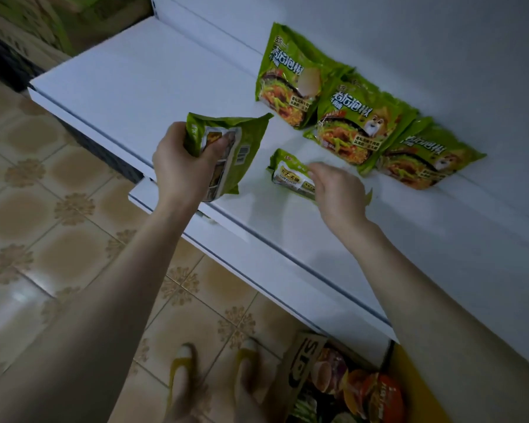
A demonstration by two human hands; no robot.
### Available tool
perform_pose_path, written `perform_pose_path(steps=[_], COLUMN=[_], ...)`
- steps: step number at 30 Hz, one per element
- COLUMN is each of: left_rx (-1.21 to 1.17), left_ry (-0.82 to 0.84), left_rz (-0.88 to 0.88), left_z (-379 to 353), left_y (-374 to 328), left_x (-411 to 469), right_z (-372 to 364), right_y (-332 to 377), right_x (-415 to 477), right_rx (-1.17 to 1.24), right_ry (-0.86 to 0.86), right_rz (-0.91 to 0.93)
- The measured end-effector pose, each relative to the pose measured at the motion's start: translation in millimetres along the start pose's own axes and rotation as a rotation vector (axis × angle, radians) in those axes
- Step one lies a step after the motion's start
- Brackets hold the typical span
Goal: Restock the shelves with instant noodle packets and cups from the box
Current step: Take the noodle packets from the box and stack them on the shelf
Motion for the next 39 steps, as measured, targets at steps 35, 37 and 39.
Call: perform_pose_path(steps=[35, 37, 39], left_rx=[-0.041, -0.033, -0.036], left_ry=[-0.137, -0.136, -0.143], left_rz=[0.001, -0.003, -0.003], left_z=[-16.6, -16.7, -15.1], left_y=[22.0, 21.1, 21.9], left_x=[3.2, 2.3, 2.1], right_z=[-86.4, -100.2, -108.8], right_y=[-83.5, -68.9, -63.6], right_x=[-119.6, -123.8, -122.4], right_rx=[1.132, 1.256, 1.34], right_ry=[0.236, 0.323, 0.329], right_rz=[-1.175, -1.259, -1.324])
Point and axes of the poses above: each hand's wrist, its own x-axis towards the middle knuckle, its own z-axis out of the back of the hand, y = z × x, the point moved 9 cm from there along x, towards the middle knuckle, and after that the axes turned 6 degrees about -z, right-handed, at the moved point
